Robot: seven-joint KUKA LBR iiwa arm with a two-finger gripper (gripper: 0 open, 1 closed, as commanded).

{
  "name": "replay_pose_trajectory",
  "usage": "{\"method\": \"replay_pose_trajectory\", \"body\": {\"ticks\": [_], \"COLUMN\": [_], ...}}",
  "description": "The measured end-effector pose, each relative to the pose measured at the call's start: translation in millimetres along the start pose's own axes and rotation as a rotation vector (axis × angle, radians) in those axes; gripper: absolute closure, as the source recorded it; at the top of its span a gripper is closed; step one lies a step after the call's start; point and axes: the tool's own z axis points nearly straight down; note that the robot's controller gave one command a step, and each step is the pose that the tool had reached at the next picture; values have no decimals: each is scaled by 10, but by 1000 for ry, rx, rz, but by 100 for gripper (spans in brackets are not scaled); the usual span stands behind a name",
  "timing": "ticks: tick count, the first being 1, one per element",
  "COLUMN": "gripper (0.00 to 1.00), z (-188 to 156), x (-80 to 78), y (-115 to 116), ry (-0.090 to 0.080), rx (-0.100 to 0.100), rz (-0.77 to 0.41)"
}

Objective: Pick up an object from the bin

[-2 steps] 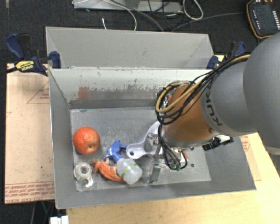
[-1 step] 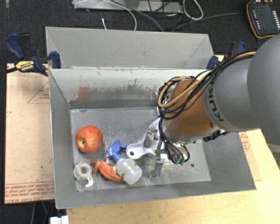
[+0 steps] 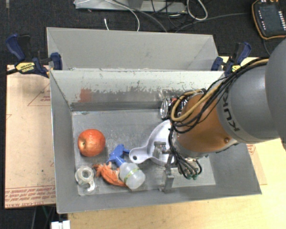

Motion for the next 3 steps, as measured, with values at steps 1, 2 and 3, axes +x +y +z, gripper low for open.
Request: {"method": "replay_pose_trajectory", "body": {"ticks": [1,2,3], "gripper": [0,100,100], "z": [17,-6,-11], "x": [-277,-197,-197], "y": [120,345,344], "ry": [2,-15,-15], "rx": [0,2,2], "rz": [49,-533,-532]}}
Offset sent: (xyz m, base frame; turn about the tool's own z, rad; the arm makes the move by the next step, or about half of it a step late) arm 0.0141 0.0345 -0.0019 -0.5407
